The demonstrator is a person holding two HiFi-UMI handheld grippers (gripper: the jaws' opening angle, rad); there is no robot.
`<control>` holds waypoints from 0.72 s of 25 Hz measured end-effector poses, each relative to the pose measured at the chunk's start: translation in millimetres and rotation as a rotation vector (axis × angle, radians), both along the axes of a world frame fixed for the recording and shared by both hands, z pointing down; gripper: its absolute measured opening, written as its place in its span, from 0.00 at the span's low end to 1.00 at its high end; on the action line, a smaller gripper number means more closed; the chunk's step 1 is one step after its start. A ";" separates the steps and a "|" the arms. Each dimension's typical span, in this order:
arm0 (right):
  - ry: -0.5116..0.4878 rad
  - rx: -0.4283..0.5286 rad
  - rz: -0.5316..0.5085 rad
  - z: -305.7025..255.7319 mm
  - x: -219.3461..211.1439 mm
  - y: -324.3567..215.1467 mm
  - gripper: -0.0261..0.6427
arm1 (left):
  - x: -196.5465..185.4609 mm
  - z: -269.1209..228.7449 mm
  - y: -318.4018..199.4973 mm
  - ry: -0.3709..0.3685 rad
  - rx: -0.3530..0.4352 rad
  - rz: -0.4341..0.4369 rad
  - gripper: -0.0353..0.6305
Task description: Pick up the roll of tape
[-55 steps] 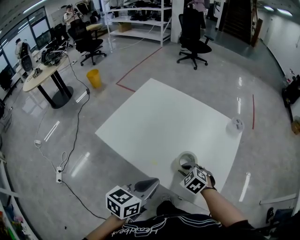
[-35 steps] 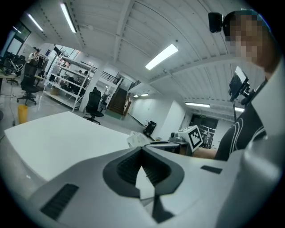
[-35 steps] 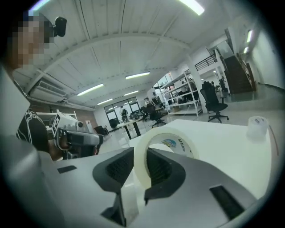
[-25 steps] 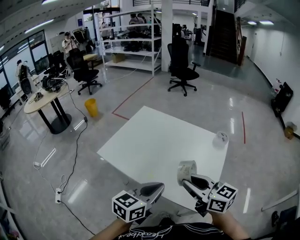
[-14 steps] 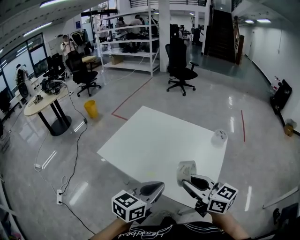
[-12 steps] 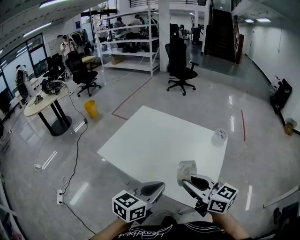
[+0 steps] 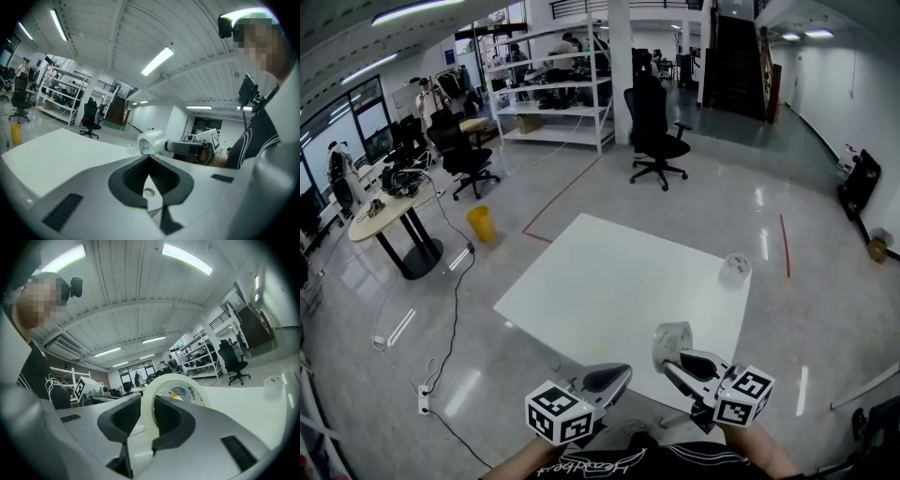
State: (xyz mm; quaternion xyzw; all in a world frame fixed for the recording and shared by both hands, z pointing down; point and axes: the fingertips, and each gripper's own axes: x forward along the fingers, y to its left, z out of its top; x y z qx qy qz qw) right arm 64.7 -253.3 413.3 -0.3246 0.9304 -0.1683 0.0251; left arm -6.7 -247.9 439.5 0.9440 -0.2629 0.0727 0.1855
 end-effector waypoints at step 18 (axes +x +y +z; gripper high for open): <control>0.011 0.002 0.004 3.5 -4.4 12.1 0.17 | 4.2 0.7 12.1 0.003 0.006 0.024 0.06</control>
